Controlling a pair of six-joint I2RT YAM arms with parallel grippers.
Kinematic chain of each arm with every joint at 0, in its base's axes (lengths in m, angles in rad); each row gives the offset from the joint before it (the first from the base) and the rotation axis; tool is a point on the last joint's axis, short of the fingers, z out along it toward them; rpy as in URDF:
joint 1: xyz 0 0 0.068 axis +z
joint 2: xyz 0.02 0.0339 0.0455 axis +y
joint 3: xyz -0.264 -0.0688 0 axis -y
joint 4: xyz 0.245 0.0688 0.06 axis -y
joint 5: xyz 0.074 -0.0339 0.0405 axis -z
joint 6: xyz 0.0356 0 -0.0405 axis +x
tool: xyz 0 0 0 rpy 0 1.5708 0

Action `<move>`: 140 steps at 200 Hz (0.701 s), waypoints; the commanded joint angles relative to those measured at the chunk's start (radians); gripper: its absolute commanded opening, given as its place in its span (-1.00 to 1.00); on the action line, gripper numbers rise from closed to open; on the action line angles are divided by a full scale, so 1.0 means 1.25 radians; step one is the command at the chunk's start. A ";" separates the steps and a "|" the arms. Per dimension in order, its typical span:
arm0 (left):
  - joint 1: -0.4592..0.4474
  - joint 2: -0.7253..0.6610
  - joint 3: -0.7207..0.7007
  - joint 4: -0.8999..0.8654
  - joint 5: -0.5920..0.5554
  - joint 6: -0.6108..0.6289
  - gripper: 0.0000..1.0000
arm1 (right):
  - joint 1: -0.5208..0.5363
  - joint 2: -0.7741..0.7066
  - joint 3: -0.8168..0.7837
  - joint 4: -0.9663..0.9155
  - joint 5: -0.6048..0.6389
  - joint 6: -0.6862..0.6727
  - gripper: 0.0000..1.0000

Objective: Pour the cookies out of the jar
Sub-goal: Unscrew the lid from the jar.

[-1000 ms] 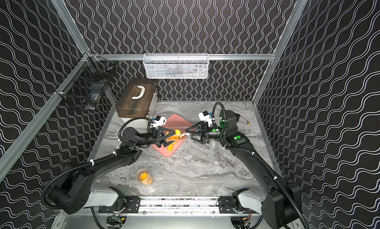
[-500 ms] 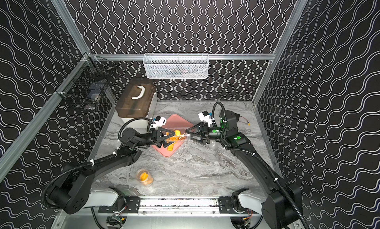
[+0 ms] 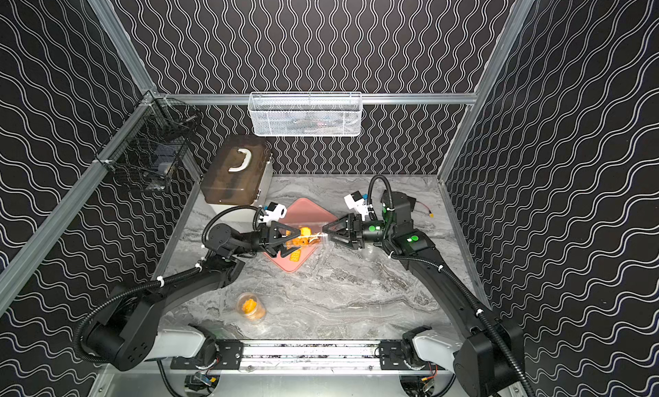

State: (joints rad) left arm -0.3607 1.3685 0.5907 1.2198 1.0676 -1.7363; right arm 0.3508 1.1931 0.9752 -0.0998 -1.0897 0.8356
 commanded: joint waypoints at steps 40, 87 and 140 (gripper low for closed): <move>0.017 0.016 -0.006 0.101 -0.018 -0.064 0.06 | -0.015 0.013 -0.014 0.051 -0.009 -0.017 0.33; 0.017 0.012 0.003 0.083 -0.013 -0.054 0.06 | -0.015 0.039 -0.004 0.051 -0.048 0.005 0.53; 0.018 0.017 0.007 0.085 -0.013 -0.058 0.06 | -0.013 0.046 0.004 0.074 -0.063 0.033 0.64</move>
State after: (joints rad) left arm -0.3389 1.3869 0.5888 1.2629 1.0492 -1.7817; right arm 0.3313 1.2484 0.9646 -0.0479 -1.1408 0.8532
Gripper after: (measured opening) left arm 0.647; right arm 0.813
